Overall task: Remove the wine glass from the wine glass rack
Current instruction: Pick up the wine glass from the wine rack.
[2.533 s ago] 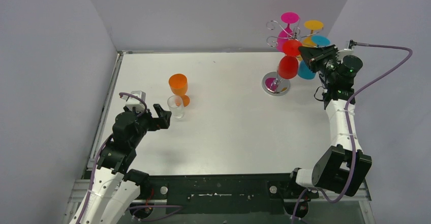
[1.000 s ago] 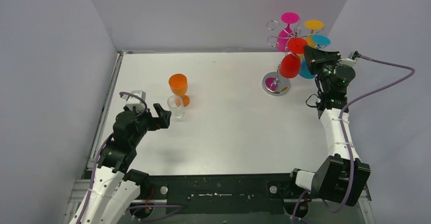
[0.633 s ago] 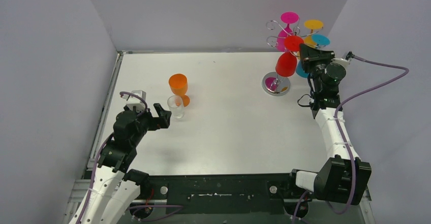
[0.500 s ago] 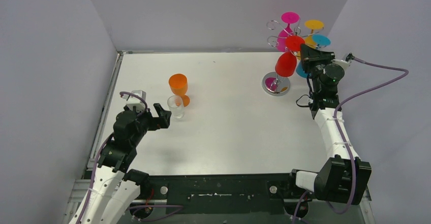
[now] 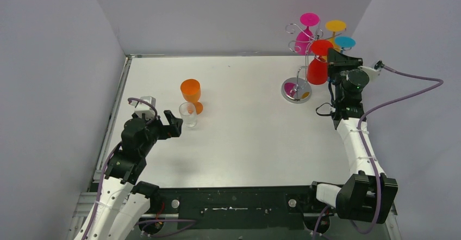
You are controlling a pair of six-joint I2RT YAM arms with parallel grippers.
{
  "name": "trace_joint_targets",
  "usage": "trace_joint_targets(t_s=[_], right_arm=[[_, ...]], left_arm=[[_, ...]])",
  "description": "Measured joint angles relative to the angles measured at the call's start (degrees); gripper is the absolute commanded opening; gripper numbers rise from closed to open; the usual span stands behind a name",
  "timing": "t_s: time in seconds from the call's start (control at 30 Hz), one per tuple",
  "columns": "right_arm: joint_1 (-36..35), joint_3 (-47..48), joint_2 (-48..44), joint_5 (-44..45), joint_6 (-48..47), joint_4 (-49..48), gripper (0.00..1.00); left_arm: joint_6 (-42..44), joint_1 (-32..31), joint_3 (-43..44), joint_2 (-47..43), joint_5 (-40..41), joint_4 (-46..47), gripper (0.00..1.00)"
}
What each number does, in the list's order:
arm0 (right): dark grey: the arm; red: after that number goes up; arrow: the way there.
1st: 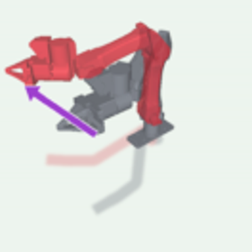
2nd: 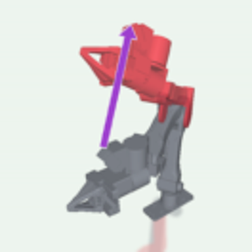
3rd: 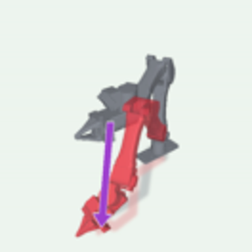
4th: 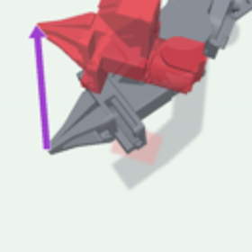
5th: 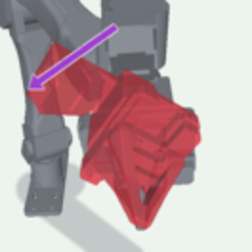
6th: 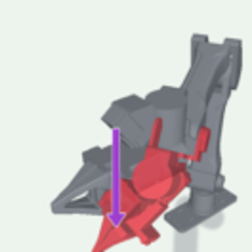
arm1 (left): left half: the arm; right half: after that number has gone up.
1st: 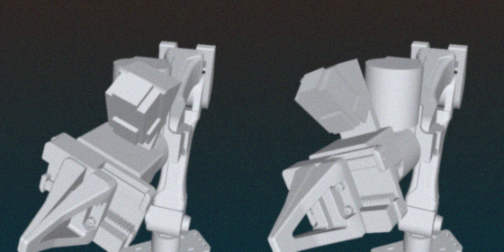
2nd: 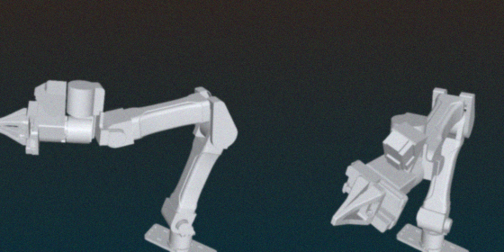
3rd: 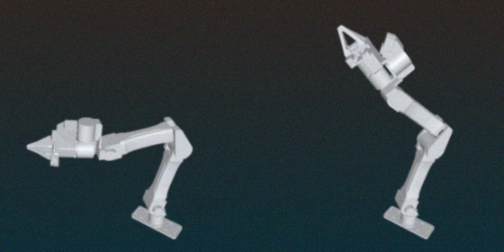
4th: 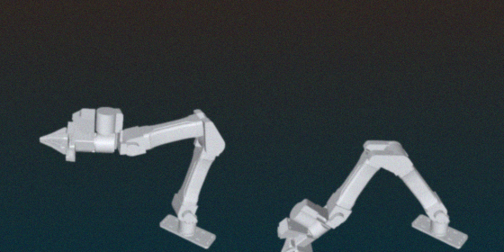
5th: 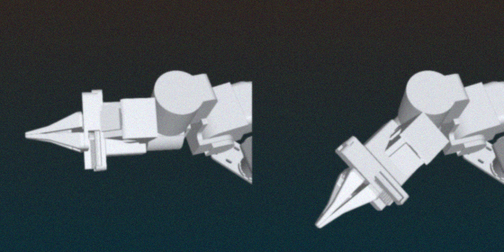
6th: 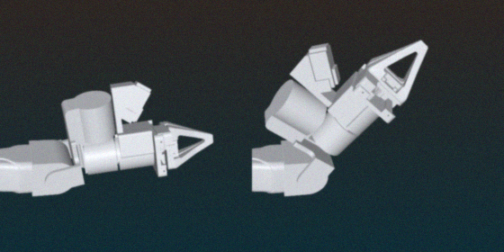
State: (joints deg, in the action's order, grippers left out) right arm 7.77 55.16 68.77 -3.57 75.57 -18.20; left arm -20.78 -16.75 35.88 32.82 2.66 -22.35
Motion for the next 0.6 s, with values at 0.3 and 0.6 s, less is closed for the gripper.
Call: trace_joint_targets(t_s=[0.3,0.6], right_arm=[[-0.4,-0.3,-1.5,3.0,-3.0,2.0,0.0],[-0.6,-0.8,-4.0,5.4,-4.5,3.4,0.0]], left_arm=[[0.0,0.0,0.0,0.0,-0.2,0.1,0.91],[0.0,0.0,0.0,0.0,-0.2,0.2,0.91]])
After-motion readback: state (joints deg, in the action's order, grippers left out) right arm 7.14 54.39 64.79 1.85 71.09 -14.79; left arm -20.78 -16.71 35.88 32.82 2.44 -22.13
